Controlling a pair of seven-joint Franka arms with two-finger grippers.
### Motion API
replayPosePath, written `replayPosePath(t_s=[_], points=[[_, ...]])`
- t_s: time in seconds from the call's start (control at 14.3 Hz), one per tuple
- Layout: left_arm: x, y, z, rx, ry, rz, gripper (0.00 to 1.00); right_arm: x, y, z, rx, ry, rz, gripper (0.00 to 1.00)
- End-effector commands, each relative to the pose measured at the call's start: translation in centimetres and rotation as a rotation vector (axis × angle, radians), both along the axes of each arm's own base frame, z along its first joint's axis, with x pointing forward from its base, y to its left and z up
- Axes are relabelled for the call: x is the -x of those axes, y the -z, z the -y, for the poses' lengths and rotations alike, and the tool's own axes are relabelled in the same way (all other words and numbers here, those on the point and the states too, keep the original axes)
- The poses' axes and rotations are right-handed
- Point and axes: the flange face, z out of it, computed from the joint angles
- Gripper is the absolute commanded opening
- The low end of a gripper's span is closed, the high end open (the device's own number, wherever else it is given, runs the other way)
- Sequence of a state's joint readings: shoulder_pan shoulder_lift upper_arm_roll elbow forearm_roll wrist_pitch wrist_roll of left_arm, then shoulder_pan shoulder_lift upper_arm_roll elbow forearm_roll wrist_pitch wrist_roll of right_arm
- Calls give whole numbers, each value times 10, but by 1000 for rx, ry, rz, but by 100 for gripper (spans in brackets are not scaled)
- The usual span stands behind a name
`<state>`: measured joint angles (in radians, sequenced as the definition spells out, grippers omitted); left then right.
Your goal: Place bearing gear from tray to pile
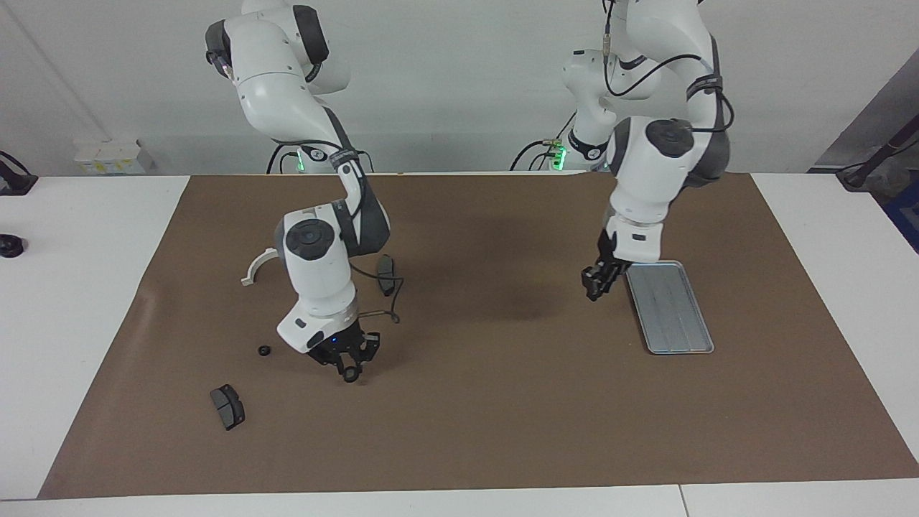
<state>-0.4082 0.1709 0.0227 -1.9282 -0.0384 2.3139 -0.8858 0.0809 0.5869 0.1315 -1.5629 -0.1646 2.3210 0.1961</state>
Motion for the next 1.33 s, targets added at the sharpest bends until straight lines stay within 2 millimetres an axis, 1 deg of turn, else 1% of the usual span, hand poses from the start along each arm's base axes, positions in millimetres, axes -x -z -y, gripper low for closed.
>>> replayPosePath(t_s=[0.0, 0.07, 0.21, 0.28, 0.35, 0.42, 0.49, 0.56, 0.63, 0.7, 0.77, 0.84, 0.91, 0.98, 1.05, 1.12, 1.26], points=[[12, 30, 64, 94, -54, 57, 0, -6, 3, 33, 23, -64, -5, 7], [16, 40, 84, 131, -52, 67, 0, -7, 5, 47, 30, -79, -9, 7], [20, 68, 126, 196, -50, 79, 0, -9, 7, 71, 42, -112, -14, 8], [20, 87, 141, 216, -51, 90, 3, -9, 8, 82, 48, -125, -17, 10], [22, 98, 148, 221, -47, 101, 12, -10, 8, 91, 53, -140, -15, 15], [25, 102, 152, 219, -40, 100, 33, -10, 10, 96, 56, -145, -17, 29], [30, 106, 155, 215, -32, 95, 56, -10, 9, 97, 57, -145, -15, 50], [31, 109, 155, 212, -31, 90, 89, -10, 9, 97, 55, -142, -15, 75], [31, 107, 156, 209, -32, 80, 100, -10, 9, 95, 54, -139, -16, 92], [30, 104, 155, 201, -35, 70, 100, -10, 7, 93, 54, -140, -15, 95], [29, 98, 151, 184, -30, 56, 100, -9, 7, 84, 53, -146, -14, 99], [26, 82, 141, 168, -30, 46, 100, -9, 6, 77, 50, -137, -13, 100], [20, 57, 118, 126, -22, 43, 100, -8, 4, 61, 43, -125, -9, 100], [12, 35, 90, 73, -13, 37, 100, -5, 3, 37, 37, -118, -6, 100], [8, 13, 68, 35, 28, 36, 100, 0, 4, 11, 29, -104, -12, 100], [3, 1, 42, 5, 96, 24, 100, 7, 3, -20, 19, -90, -12, 100], [4, -21, 4, -45, 261, -22, 100, 22, 1, -79, -5, -48, -6, 100]])
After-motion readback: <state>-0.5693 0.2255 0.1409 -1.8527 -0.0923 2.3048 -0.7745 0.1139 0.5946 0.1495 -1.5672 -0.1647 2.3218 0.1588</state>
